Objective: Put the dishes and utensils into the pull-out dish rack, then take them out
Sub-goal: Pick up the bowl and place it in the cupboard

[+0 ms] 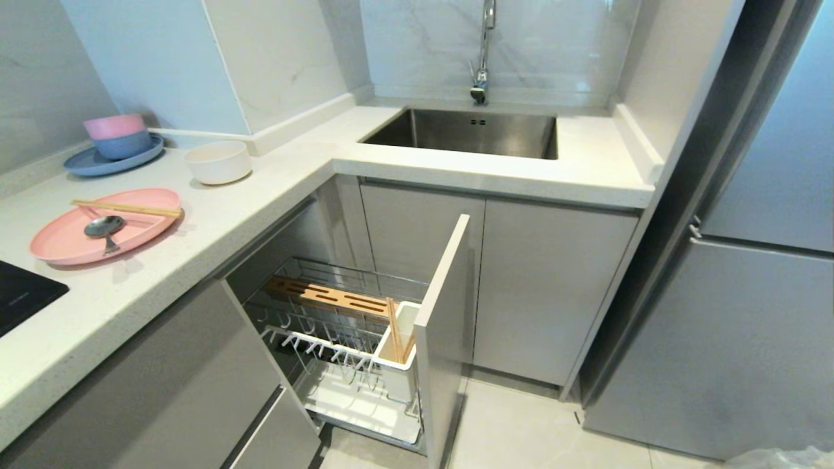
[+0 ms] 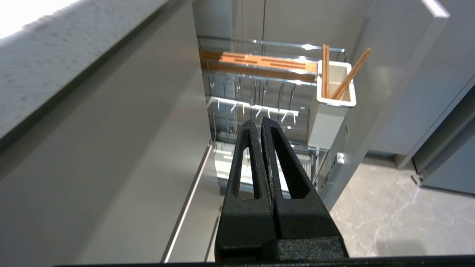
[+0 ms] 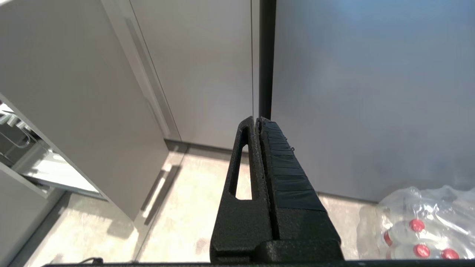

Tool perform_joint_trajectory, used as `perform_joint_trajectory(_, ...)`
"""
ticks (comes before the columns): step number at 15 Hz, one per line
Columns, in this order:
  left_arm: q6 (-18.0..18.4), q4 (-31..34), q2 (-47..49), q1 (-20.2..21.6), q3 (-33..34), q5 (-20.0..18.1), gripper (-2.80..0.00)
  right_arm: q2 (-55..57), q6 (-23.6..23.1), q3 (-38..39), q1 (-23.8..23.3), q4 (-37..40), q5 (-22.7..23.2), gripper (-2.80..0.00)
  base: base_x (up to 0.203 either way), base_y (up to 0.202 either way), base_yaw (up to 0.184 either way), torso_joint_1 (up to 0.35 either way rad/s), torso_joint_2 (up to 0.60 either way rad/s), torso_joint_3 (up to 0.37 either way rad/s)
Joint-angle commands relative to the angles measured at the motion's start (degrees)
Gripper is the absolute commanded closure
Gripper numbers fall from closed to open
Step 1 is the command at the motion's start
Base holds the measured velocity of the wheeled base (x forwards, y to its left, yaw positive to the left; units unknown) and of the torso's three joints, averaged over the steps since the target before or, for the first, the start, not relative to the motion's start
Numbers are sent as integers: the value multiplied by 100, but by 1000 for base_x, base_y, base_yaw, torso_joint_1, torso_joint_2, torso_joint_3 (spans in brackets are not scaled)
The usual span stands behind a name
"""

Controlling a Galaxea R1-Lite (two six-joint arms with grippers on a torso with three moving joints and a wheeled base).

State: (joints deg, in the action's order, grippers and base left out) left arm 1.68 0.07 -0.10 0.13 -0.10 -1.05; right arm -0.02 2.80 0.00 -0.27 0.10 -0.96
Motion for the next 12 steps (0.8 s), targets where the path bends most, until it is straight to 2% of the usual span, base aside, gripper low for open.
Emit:
perform_joint_trajectory(1,-1,1,1,2,1,-1,0,2,1,9,0,-1,0,0,0,0,0,3,2,-207)
perform_joint_trajectory(12,-1,1,5,2,1,-1,0,2,1,9,0,-1,0,0,0,0,0,4,4,-201)
